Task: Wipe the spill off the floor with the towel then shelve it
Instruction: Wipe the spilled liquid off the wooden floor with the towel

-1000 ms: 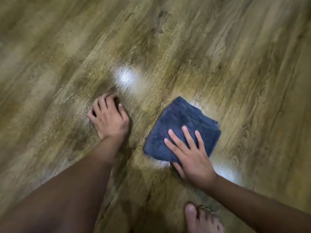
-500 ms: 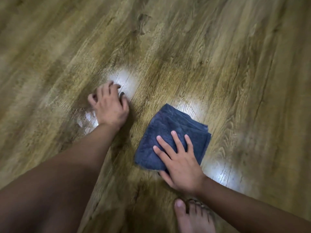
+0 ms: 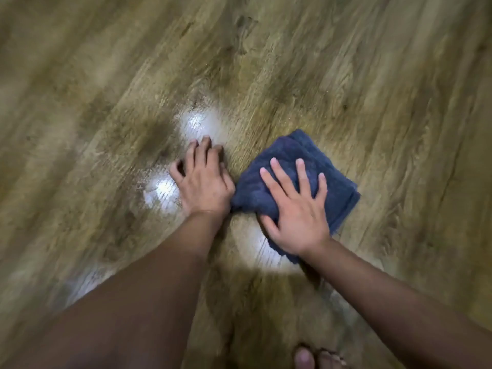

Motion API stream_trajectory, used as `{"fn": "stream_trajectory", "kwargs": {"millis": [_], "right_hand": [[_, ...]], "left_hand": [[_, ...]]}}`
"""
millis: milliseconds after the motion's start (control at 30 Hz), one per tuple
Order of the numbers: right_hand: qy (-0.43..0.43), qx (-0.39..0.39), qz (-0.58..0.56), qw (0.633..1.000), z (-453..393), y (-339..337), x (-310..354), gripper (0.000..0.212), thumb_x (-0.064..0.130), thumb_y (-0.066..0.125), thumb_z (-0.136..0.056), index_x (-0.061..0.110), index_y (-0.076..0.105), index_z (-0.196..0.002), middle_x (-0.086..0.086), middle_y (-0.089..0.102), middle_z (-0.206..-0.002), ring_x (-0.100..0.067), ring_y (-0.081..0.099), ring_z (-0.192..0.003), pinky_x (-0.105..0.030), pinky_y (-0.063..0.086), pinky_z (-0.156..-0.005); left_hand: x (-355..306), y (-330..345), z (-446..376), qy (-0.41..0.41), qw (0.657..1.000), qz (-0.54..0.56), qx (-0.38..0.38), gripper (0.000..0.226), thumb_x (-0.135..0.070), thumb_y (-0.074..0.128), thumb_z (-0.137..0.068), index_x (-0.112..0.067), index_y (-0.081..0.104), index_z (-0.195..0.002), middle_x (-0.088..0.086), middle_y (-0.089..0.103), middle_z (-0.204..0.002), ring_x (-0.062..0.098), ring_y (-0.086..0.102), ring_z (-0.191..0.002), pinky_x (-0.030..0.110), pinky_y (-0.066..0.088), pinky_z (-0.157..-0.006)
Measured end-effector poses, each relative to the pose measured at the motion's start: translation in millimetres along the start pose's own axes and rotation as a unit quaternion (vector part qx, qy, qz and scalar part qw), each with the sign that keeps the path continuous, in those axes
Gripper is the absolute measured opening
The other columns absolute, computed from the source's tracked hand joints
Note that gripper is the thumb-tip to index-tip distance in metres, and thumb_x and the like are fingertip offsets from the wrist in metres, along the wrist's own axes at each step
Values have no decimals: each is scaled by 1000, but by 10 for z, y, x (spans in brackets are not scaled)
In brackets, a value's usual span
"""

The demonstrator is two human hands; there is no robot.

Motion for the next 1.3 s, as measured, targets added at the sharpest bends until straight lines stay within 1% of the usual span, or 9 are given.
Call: {"fn": "stream_trajectory", "kwargs": {"millis": [300, 500, 633, 767, 900, 1000, 1133, 1200, 1300], "right_hand": [[55, -34, -26, 998, -1059, -176, 17, 78, 58, 41, -88, 36, 16, -159, 11, 5, -168, -36, -1, -154, -69, 2, -117], [62, -22, -41, 997, -1372, -276, 6, 76, 51, 47, -92, 34, 14, -159, 11, 2, -169, -35, -5, -154, -68, -1, -117], [30, -16, -48, 998, -1080, -297, 4, 79, 43, 55, -92, 31, 16, -159, 10, 4, -169, -31, -3, -155, -63, -3, -120], [-9, -1, -42, 999, -482, -218, -96, 84, 41, 60, -88, 30, 18, -159, 10, 6, -169, -30, -2, -155, -60, -1, -121], [-38, 21, -12, 999, 321, -73, -206, 90, 45, 66, -81, 27, 24, -158, 6, 13, -168, -32, 3, -155, -64, 9, -120], [-59, 41, 5, 997, 849, 5, -256, 93, 48, 68, -79, 25, 25, -158, 4, 15, -168, -35, 6, -154, -66, 15, -117], [-60, 67, 24, 996, 1217, 64, -273, 103, 48, 76, -71, 23, 27, -158, 1, 18, -167, -39, 11, -153, -68, 18, -114], [-67, 71, 33, 995, 1246, 71, -285, 103, 52, 74, -71, 24, 27, -158, 2, 19, -167, -39, 12, -153, -69, 18, -113], [-74, 70, 44, 994, 1144, 32, -327, 97, 60, 58, -74, 26, 25, -158, 3, 16, -168, -41, 10, -153, -72, 17, -112]], "left_hand": [[-54, -70, -24, -5, 999, -34, 36, 59, -34, 35, -82, -24, 56, -136, -3, 45, -155, 20, 32, -148, 55, 27, -111], [-64, -77, -36, 0, 999, -33, 41, 56, -33, 35, -82, -23, 58, -132, -3, 45, -155, 19, 32, -147, 53, 28, -111], [-63, -93, -38, -4, 999, -27, 36, 62, -33, 31, -78, -22, 58, -132, -3, 46, -154, 19, 33, -146, 51, 27, -110], [-79, -107, -45, -11, 999, -22, 34, 60, -33, 29, -78, -25, 59, -129, -3, 46, -153, 20, 34, -145, 50, 25, -110], [-79, -103, -50, -13, 998, -34, 44, 58, -33, 28, -79, -25, 57, -128, -4, 44, -153, 19, 32, -145, 50, 24, -109], [-77, -79, -49, -11, 998, -37, 42, 51, -31, 35, -83, -26, 55, -129, -4, 44, -153, 20, 32, -144, 48, 22, -109], [-68, -66, -47, -8, 999, -36, 34, 50, -32, 38, -83, -25, 54, -130, -3, 44, -152, 20, 33, -143, 48, 22, -108], [-64, -74, -44, -6, 999, -36, 31, 52, -34, 35, -82, -25, 54, -130, -3, 43, -152, 20, 32, -143, 48, 22, -108], [-72, -84, -42, -3, 999, -35, 32, 52, -34, 35, -82, -25, 54, -129, -2, 44, -152, 20, 32, -143, 49, 22, -109]]}}
Point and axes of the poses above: each hand's wrist, its own z-axis away from the middle knuckle, its own y-axis out of the palm, x = y × z, the point moved 1 cm from there along -z, towards the middle knuckle
